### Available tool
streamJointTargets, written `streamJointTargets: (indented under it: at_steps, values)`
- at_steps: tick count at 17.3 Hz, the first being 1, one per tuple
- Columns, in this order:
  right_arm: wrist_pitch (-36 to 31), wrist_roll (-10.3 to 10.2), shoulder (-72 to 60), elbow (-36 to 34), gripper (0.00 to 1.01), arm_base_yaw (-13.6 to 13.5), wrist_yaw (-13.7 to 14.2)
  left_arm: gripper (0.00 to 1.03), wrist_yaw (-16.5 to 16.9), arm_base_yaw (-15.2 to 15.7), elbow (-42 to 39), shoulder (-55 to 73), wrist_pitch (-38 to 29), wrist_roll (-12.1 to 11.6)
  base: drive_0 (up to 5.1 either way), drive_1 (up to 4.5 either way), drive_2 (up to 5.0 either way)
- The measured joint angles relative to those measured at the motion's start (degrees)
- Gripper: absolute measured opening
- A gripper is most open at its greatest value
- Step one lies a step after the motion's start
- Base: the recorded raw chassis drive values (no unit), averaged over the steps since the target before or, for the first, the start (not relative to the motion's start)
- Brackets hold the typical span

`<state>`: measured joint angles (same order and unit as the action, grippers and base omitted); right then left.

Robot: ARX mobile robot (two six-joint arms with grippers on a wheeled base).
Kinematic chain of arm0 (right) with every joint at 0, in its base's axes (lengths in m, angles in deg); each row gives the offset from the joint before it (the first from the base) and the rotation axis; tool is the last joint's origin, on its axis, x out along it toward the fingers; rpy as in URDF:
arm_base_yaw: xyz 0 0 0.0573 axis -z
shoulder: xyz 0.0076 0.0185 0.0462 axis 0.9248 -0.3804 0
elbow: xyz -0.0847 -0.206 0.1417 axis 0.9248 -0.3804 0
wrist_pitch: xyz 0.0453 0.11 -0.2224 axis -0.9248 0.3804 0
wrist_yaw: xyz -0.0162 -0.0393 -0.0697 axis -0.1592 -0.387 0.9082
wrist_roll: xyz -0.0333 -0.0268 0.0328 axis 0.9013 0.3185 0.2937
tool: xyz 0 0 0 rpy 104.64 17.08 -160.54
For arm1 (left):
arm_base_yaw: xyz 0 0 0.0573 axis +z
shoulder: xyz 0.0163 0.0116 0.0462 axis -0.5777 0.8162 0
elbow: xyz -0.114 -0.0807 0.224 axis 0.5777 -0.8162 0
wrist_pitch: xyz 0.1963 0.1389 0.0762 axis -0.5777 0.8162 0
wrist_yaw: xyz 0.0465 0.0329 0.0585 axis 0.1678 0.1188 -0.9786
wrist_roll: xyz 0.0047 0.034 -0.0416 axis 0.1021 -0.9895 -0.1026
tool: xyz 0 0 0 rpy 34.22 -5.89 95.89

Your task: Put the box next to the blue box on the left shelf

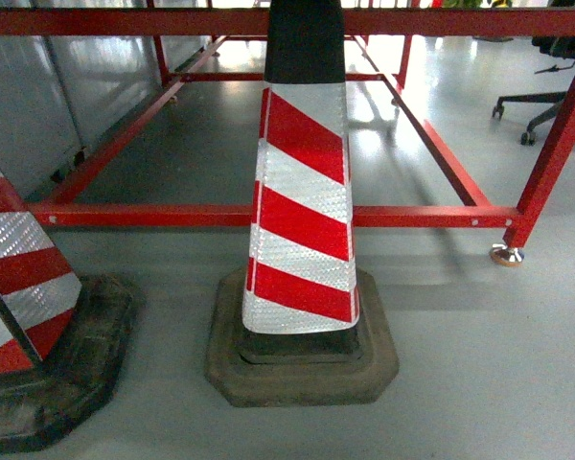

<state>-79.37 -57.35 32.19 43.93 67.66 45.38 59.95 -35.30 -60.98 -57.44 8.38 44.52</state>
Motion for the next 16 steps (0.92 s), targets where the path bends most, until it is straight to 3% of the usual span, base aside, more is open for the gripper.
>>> streamJointTargets:
  at_steps: [16]
  values:
    - [0.0, 0.0, 0.0, 0.0, 0.98, 0.0, 0.1, 0.98, 0.2, 0.0, 0.0, 0.0, 0.0, 0.0, 0.0, 0.00, 0.0]
